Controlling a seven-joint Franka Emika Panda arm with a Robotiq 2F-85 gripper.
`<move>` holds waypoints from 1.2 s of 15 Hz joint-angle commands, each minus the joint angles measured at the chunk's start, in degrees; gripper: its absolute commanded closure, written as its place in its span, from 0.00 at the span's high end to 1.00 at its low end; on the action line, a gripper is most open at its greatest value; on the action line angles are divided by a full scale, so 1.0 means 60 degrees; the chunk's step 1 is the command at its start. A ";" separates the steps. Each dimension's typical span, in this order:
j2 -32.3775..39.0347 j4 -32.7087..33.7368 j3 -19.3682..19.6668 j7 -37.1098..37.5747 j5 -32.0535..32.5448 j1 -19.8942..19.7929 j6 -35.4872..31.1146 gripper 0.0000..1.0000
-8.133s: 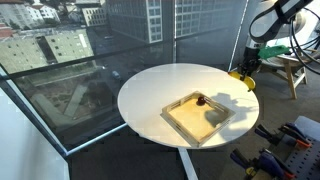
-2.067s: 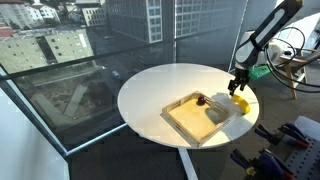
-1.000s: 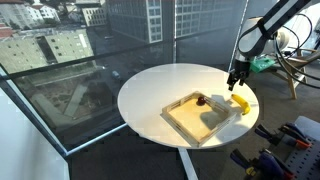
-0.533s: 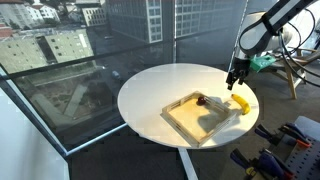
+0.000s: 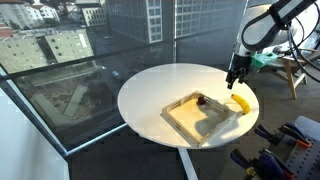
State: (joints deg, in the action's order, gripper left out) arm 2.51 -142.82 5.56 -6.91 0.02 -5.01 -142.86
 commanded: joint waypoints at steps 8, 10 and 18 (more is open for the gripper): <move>-0.1702 -0.0632 -0.0412 0.0628 0.0380 0.0298 0.0924 1.00; -0.1983 -0.0742 -0.0515 0.0646 0.0339 0.0357 0.1029 1.00; -0.2795 -0.1049 -0.0852 0.0837 0.0243 0.0597 0.1393 1.00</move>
State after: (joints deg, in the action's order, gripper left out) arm -11.17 -147.72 1.09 -3.92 0.71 -2.01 -135.93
